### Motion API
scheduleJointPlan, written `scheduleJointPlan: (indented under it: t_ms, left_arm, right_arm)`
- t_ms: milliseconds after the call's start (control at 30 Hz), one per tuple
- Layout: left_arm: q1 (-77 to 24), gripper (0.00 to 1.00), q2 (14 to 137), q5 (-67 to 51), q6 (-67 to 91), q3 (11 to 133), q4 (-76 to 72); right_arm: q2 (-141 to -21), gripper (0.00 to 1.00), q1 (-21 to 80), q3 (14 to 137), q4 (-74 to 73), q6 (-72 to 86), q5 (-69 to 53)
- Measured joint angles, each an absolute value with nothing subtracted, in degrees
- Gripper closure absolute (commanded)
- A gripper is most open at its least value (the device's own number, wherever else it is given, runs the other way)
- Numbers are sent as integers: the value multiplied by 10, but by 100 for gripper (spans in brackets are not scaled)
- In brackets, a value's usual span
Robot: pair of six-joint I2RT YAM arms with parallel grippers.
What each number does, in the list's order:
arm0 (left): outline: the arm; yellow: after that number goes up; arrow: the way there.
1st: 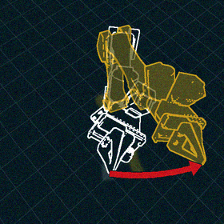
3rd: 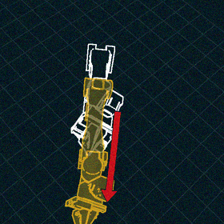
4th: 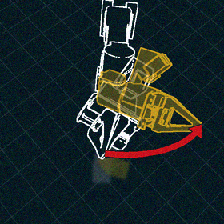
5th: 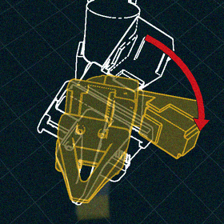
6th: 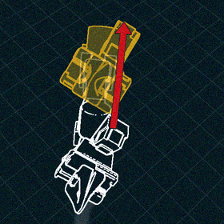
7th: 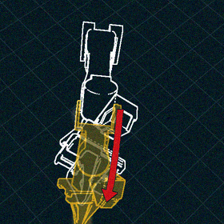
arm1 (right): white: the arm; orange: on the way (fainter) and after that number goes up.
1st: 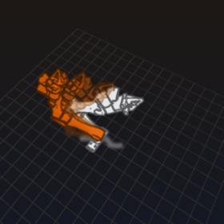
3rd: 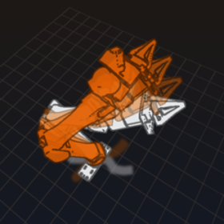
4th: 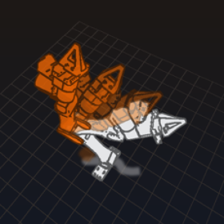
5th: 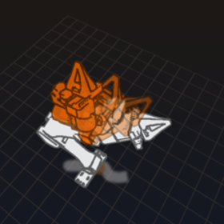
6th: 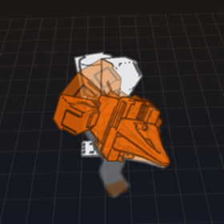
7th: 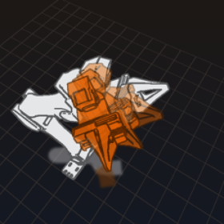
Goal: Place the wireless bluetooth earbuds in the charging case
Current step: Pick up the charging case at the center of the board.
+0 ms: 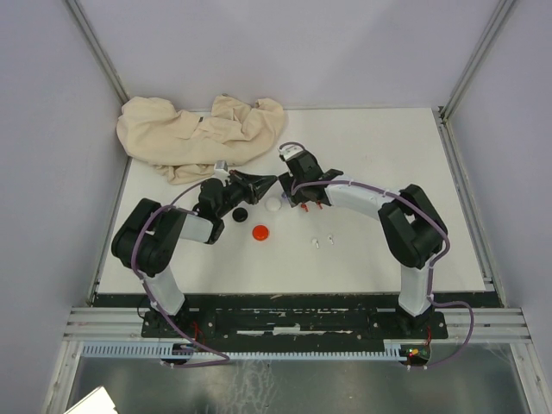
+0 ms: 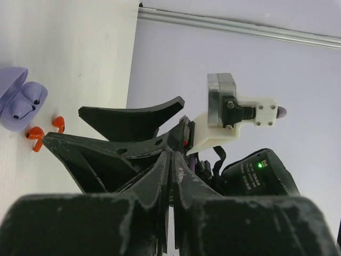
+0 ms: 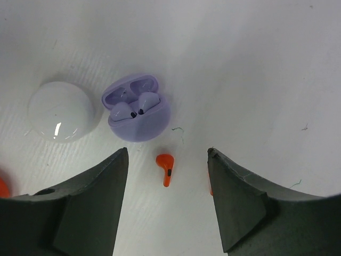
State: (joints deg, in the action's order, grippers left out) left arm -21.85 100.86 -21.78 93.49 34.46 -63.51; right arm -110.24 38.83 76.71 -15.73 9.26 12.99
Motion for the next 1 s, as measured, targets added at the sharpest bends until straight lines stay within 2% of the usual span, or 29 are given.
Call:
scheduleJointPlan:
  t_ms: [1000]
  left_arm:
    - [-206,90,1009,-231,922,345,-631]
  right_arm:
    - [-1157,30,364,824,-183,98,124]
